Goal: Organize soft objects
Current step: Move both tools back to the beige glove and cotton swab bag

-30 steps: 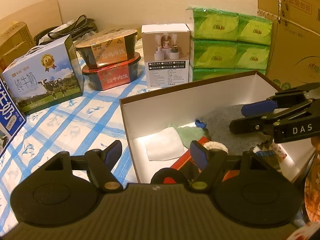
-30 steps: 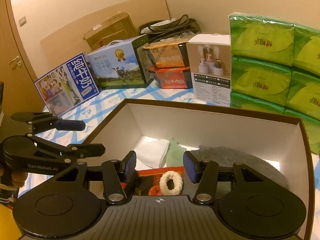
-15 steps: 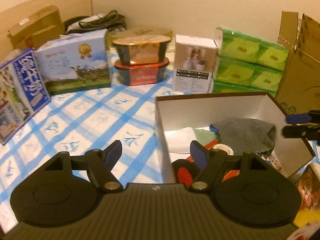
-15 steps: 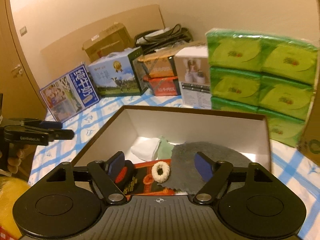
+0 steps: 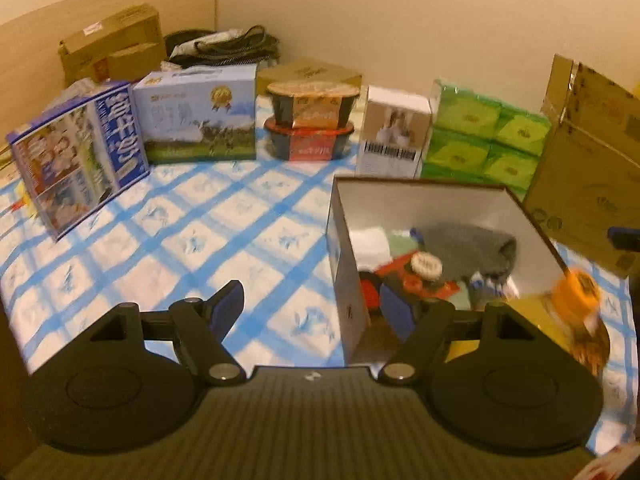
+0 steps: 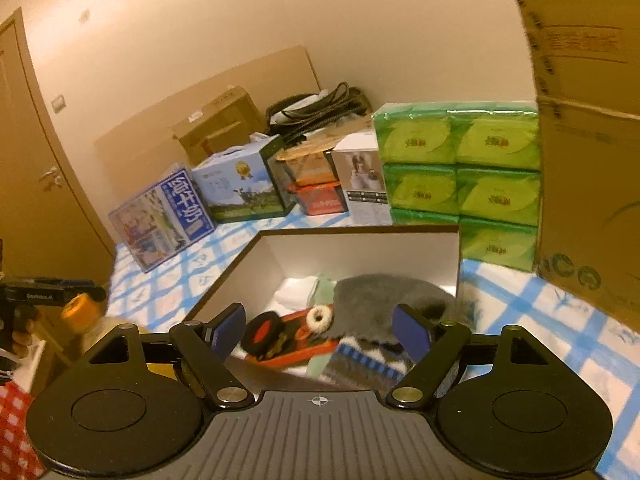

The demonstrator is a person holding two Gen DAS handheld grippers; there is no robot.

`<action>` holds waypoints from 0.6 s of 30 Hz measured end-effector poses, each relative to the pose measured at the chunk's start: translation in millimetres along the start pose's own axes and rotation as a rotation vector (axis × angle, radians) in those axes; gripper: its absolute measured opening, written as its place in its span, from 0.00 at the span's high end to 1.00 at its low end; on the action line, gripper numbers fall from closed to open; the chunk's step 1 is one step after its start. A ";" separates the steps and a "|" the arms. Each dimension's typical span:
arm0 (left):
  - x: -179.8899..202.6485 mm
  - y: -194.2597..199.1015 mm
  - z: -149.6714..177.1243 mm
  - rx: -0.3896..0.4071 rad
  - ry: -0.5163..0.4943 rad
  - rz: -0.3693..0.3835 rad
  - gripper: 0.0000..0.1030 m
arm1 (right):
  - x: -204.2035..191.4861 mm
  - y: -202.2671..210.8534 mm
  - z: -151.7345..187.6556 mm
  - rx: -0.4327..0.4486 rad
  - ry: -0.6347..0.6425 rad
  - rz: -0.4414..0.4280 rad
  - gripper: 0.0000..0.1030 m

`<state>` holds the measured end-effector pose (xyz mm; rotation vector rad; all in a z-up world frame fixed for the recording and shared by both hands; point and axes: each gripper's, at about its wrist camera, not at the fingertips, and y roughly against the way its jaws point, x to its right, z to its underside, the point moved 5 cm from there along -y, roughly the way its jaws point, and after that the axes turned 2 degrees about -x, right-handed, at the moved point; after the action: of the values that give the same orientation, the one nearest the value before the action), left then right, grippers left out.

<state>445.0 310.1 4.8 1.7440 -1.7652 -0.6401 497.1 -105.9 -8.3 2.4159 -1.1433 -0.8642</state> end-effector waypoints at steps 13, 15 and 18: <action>51.1 74.7 79.4 -0.075 0.011 0.005 0.29 | -34.1 84.7 84.6 -0.012 -0.007 -0.063 0.22; 59.8 81.7 91.9 -0.090 0.032 0.005 0.29 | -41.0 95.0 97.9 -0.008 -0.026 -0.087 0.22; 72.8 90.9 107.4 -0.096 0.044 0.009 0.29 | -47.4 104.7 113.7 -0.017 -0.049 -0.094 0.22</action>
<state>306.2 234.5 -5.5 1.6724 -1.6841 -0.6670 339.3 -138.3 -21.9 2.4650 -1.0417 -0.9625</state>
